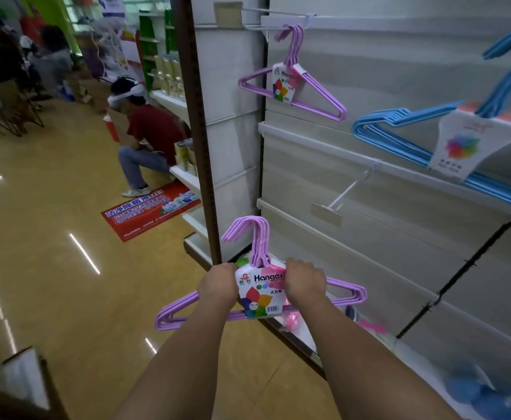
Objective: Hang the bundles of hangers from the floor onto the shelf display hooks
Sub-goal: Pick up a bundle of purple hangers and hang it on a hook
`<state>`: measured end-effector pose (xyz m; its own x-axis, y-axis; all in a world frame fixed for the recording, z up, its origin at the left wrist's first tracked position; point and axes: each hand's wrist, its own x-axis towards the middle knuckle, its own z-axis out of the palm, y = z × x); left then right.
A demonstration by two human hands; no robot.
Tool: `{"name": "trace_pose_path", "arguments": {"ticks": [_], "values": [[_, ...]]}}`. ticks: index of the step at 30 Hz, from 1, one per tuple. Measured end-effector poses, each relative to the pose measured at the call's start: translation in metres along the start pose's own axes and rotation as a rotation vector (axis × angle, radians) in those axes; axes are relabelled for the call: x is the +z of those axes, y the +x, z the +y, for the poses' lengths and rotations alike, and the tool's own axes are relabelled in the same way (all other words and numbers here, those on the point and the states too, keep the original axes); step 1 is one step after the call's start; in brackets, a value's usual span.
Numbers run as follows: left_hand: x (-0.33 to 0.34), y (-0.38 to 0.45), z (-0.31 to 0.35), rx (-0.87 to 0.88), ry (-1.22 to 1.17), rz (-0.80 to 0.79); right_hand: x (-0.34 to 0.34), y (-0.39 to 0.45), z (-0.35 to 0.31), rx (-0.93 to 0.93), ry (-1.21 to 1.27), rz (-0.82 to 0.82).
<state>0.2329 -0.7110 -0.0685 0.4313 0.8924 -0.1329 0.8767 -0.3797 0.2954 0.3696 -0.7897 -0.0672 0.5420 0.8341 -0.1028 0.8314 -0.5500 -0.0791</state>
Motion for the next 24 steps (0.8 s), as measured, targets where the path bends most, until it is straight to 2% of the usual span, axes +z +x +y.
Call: {"name": "trace_pose_path", "arguments": {"ticks": [5, 12, 24], "values": [[-0.033, 0.051, -0.040, 0.107, 0.037, -0.008, -0.003, 0.021, -0.057, 0.113, 0.039, 0.015], [-0.062, 0.100, -0.068, 0.224, 0.017, -0.036, -0.020, 0.048, -0.101, 0.212, 0.032, 0.069], [-0.100, 0.196, -0.044, 0.350, 0.077, 0.009, -0.055, 0.132, -0.108, 0.303, 0.022, 0.118]]}}
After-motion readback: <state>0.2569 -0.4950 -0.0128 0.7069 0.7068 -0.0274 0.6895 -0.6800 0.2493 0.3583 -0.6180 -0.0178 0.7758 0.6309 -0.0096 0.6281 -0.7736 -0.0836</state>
